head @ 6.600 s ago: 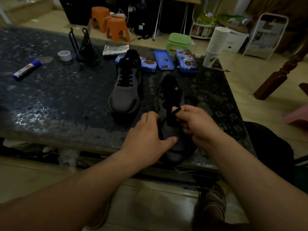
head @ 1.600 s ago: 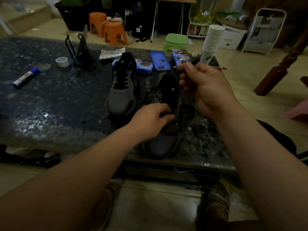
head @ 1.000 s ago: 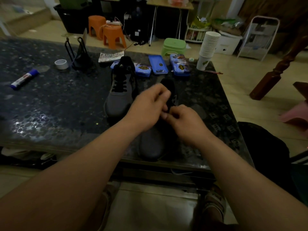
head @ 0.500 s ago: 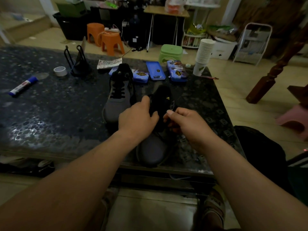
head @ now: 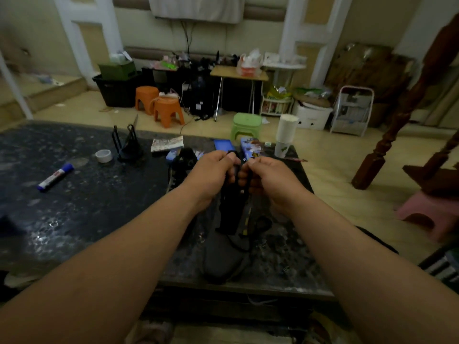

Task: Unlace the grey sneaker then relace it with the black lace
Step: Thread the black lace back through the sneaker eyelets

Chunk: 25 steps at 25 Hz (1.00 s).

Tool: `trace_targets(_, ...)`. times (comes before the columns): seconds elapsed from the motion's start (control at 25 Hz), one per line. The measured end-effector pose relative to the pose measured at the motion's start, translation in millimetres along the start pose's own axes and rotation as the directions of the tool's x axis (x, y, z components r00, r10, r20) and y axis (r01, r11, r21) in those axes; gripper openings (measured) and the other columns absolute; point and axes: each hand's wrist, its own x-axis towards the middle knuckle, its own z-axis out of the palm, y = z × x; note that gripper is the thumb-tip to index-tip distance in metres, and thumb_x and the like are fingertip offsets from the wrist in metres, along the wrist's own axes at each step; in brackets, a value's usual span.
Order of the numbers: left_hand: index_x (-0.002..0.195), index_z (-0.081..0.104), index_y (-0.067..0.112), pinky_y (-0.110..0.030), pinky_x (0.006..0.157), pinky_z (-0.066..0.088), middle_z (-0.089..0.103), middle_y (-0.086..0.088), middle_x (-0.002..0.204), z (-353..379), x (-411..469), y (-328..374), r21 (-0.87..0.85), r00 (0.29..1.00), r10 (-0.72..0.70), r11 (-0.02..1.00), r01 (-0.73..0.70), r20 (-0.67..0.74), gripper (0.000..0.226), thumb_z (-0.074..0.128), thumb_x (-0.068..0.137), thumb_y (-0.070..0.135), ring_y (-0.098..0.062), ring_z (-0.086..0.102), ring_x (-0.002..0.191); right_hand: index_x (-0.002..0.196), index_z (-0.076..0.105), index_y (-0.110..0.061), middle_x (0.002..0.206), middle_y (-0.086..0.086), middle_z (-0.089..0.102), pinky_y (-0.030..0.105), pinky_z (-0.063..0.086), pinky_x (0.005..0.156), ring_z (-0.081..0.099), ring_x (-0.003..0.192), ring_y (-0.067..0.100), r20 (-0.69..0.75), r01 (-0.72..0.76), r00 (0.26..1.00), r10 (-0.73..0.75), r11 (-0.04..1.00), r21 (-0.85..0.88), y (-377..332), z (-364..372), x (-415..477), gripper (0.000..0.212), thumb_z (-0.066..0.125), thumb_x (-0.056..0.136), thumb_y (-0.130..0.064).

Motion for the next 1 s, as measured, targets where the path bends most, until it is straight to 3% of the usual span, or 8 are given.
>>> trace_targets(0.12, 0.102, 0.071, 0.003, -0.031, 0.075, 0.057, 0.065, -0.002, 0.074, -4.4, 2.4, 37.5, 0.02, 0.996, 0.086, 0.996, -0.086, 0.0, 0.026, 0.05, 0.109, 0.017, -0.014, 0.062, 0.07, 0.104, 0.067, -0.004, 0.088, 0.012, 0.071, 0.055, 0.053, 0.096, 0.068, 0.086, 0.028, 0.003, 0.063, 0.998, -0.063, 0.998, -0.01, -21.7, 1.2, -2.7, 0.02, 0.054, 0.107, -0.019)
trace_targets(0.28, 0.106, 0.074, 0.008, -0.029, 0.085, 0.059, 0.072, -0.008, 0.087, -9.3, -6.7, 64.8, 0.113, 0.987, 0.161, 0.98, -0.162, 0.014, 0.019, 0.056, 0.106, 0.014, -0.017, 0.071, 0.086, 0.102, 0.067, -0.002, 0.085, 0.012, 0.07, 0.051, 0.055, 0.088, 0.068, 0.078, 0.021, -0.005, 0.148, 0.989, -0.148, 0.987, -0.07, -41.1, 2.3, -12.4, 0.02, 0.058, 0.106, -0.019)
trace_targets(0.48, 0.098, 0.075, 0.014, -0.035, 0.085, 0.057, 0.076, -0.007, 0.093, -13.7, -13.8, 84.8, 0.153, 0.976, 0.22, 0.964, -0.216, -0.006, 0.012, 0.064, 0.102, 0.018, -0.017, 0.07, 0.088, 0.094, 0.073, -0.014, 0.084, 0.005, 0.077, 0.059, 0.057, 0.094, 0.075, 0.087, 0.027, -0.052, 0.234, 0.967, -0.248, 0.955, -0.183, -67.3, 0.9, -19.6, 0.021, 0.061, 0.104, -0.028)
trace_targets(0.6, 0.104, 0.074, 0.01, -0.028, 0.08, 0.057, 0.076, -0.009, 0.099, -13.0, -12.8, 97.8, 0.165, 0.972, 0.236, 0.959, -0.229, -0.022, 0.011, 0.067, 0.1, 0.016, -0.018, 0.072, 0.091, 0.098, 0.075, -0.016, 0.088, 0.006, 0.077, 0.042, 0.061, 0.08, 0.074, 0.084, 0.02, -0.03, 0.287, 0.951, -0.309, 0.912, -0.293, -83.1, -2.1, -23.3, 0.019, 0.062, 0.103, -0.029)
trace_targets(0.68, 0.106, 0.073, 0.005, -0.019, 0.069, 0.054, 0.075, -0.009, 0.096, -12.8, -12.1, 103.2, 0.172, 0.968, 0.248, 0.955, -0.24, -0.027, 0.011, 0.068, 0.099, 0.011, -0.009, 0.07, 0.079, 0.104, 0.077, -0.016, 0.089, 0.003, 0.078, 0.018, 0.052, 0.064, 0.068, 0.073, 0.003, 0.021, 0.325, 0.94, -0.341, 0.874, -0.363, -90.0, -3.9, -28.7, 0.017, 0.062, 0.103, -0.024)
trace_targets(0.76, 0.104, 0.073, 0.004, -0.014, 0.062, 0.049, 0.073, -0.006, 0.088, -14.8, -11.3, 105.8, 0.186, 0.967, 0.252, 0.952, -0.243, -0.027, 0.01, 0.069, 0.097, 0.01, -0.001, 0.063, 0.066, 0.106, 0.078, -0.016, 0.088, -0.003, 0.077, 0.008, 0.046, 0.06, 0.066, 0.07, -0.005, 0.043, 0.346, 0.933, -0.358, 0.853, -0.39, -92.4, -5.4, -31.7, 0.016, 0.063, 0.103, -0.02)
trace_targets(0.88, 0.102, 0.072, 0.004, -0.014, 0.057, 0.046, 0.068, -0.001, 0.078, -18.8, -13.6, 109.4, 0.208, 0.97, 0.242, 0.95, -0.233, -0.02, 0.009, 0.071, 0.097, 0.011, -0.002, 0.057, 0.059, 0.108, 0.078, -0.015, 0.083, -0.009, 0.074, 0.005, 0.044, 0.058, 0.063, 0.065, -0.011, 0.046, 0.348, 0.933, -0.358, 0.86, -0.373, -91.9, -4.7, -33.2, 0.016, 0.063, 0.103, -0.018)
trace_targets(1.0, 0.1, 0.071, 0.001, -0.012, 0.059, 0.047, 0.068, -0.003, 0.078, -12.7, -18.4, 119.6, 0.233, 0.955, 0.296, 0.928, -0.291, 0.018, 0.008, 0.072, 0.095, 0.007, 0.0, 0.06, 0.061, 0.106, 0.079, -0.014, 0.082, -0.001, 0.075, 0.02, 0.045, 0.063, 0.058, 0.066, -0.001, 0.031, 0.341, 0.933, -0.359, 0.853, -0.396, -92.1, 1.3, -29.4, 0.015, 0.066, 0.101, -0.021)
